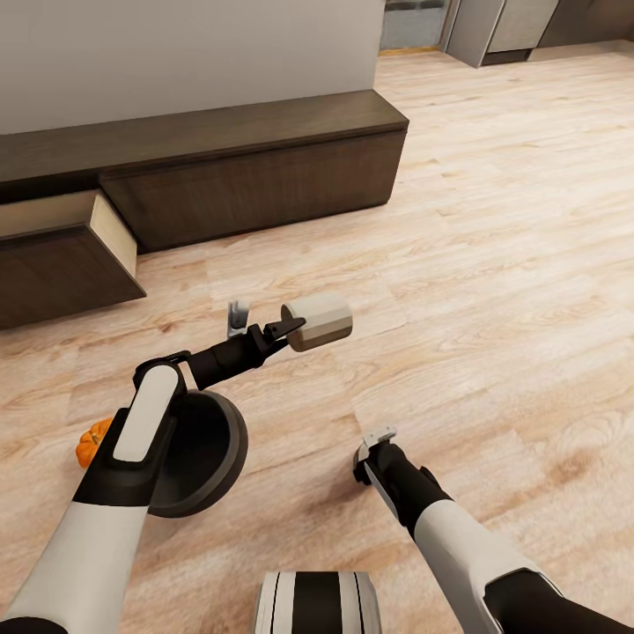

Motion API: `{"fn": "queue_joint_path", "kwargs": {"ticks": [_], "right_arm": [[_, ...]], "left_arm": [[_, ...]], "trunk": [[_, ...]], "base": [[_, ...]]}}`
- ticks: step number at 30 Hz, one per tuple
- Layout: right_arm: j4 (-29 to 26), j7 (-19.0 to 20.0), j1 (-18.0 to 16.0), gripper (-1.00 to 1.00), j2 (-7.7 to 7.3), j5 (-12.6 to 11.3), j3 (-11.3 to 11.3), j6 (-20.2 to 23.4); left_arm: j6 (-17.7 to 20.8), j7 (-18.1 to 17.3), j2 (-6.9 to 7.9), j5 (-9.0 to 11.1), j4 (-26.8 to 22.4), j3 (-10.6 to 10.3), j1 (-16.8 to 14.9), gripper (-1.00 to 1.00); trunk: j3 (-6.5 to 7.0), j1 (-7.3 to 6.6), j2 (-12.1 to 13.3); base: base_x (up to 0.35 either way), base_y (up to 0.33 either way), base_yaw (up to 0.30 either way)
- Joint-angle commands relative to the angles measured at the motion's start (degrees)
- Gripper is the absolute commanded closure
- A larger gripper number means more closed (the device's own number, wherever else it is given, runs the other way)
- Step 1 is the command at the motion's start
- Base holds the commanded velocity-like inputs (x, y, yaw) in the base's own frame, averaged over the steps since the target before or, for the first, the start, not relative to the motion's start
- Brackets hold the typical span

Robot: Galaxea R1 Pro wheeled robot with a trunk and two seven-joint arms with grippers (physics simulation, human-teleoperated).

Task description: Place each of the two pumpkins and all three candles from the living room inside a cabinet in the living room (use any cabinet), then make sure every cabinet is closed, and position the cauldron so it is next to a table in the living room.

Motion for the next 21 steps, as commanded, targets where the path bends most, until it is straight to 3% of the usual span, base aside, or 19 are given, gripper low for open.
{"fn": "queue_joint_path", "kwargs": {"ticks": [1, 21], "right_arm": [[0.01, 0.01, 0.00, -1.00, 0.03, -0.04, 0.00, 0.00], [0.11, 0.01, 0.00, -1.00, 0.09, -0.04, 0.00, 0.01]], "left_arm": [[-0.05, -0.11, 0.00, -0.11, 0.03, 0.00, 0.01, 1.00], [-0.20, -2.25, 0.61, -0.09, 0.07, 0.00, 0.08, 1.00]], "trunk": [[0.00, 0.00, 0.00], [-0.66, 0.08, -0.04]], "base": [[0.009, 0.000, 0.000], [0.017, -0.003, 0.000]]}}
